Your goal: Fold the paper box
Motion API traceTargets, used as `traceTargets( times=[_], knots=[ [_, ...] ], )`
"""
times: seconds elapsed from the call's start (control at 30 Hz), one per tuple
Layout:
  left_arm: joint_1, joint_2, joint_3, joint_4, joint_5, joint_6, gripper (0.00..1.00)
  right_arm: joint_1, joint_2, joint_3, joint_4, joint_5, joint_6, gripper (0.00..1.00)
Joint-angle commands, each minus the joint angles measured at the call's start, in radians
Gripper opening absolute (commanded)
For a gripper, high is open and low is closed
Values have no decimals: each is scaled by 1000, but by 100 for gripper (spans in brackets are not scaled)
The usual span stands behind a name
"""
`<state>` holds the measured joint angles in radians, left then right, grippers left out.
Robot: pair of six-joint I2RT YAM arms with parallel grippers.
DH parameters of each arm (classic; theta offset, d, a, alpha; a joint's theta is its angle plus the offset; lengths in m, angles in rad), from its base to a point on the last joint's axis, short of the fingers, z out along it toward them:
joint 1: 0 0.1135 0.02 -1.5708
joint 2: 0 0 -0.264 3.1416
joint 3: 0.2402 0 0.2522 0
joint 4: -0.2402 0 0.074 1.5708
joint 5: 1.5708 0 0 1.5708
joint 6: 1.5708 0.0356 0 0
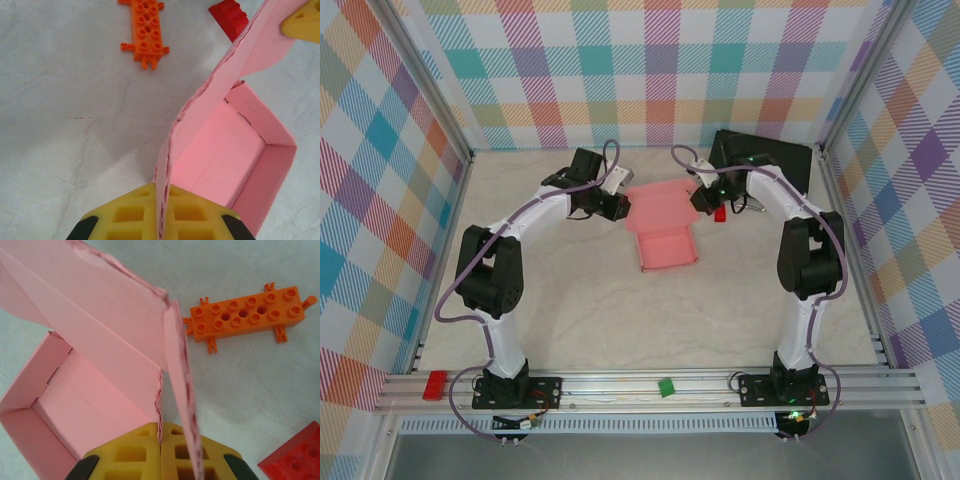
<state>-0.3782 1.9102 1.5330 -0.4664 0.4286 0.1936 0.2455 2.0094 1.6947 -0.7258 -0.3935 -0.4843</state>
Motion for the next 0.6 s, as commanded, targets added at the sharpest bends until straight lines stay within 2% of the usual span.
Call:
traceTargets(
  times=[0.0,0.33,0.57],
  knots=[
    [-5,19,45,40,-48,-25,0,28,-35,-22,28,67,112,7],
    [-7,50,73,107,-127,-63,0,76,-70,-91,159,247,299,7],
    [-14,57,92,140,-156,-78,0,117,-118,-153,254,370,375,7]
  ],
)
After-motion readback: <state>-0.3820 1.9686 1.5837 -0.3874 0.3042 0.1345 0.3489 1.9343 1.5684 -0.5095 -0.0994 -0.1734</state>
